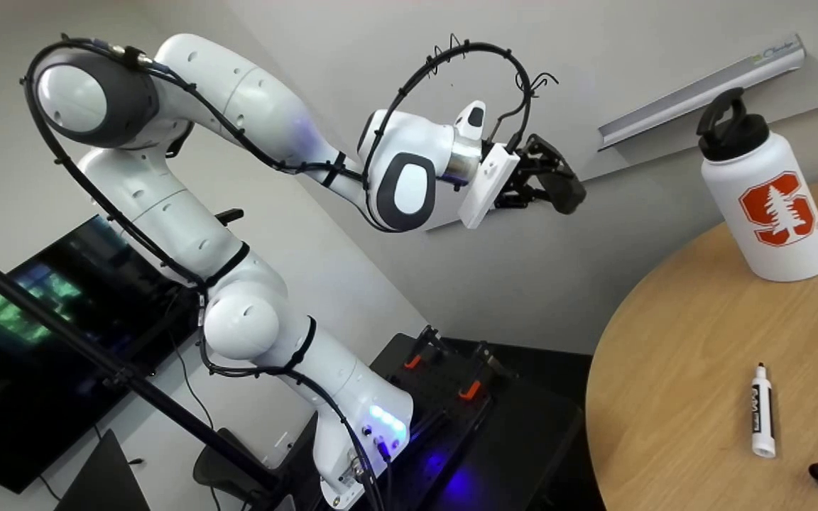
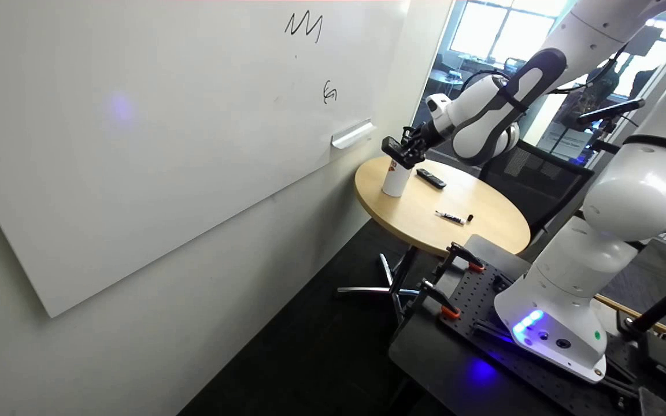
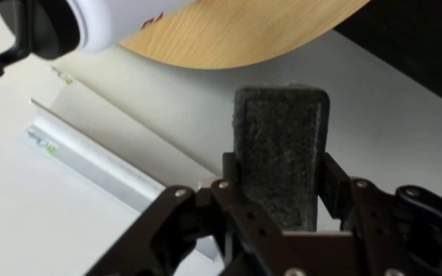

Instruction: Use the duster to erase the left writings on the white board

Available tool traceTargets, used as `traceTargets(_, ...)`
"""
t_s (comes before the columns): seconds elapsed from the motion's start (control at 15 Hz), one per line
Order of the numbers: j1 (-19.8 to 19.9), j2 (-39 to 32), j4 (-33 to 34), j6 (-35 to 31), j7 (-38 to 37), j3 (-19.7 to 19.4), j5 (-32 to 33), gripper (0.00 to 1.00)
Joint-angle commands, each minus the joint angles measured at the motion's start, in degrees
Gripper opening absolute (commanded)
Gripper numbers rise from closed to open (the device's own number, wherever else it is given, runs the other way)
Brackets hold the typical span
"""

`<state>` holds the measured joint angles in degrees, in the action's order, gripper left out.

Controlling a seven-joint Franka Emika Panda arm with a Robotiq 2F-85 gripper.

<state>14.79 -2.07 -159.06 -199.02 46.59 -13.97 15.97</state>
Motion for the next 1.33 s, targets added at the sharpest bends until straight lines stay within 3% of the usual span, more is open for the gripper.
traceTargets(0.0, -0.59, 1.34, 0.32, 0.44, -0.55, -0.18, 0.2, 0.53)
traceTargets(0.33, -0.71, 2.5, 0.44, 0.38, -0.65, -0.02, -0.46, 0.53)
traceTargets(0.4, -0.69, 2.5, 0.44, 0.38, -0.64, -0.04, -0.47, 0.28)
traceTargets(1.2, -7.4, 12.02, 12.95, 0.41, -0.29, 8.57, 5.93, 0.28)
traceTargets(1.27, -6.77, 11.45, 10.93, 0.33, -0.16, 7.89, 4.23, 0.28)
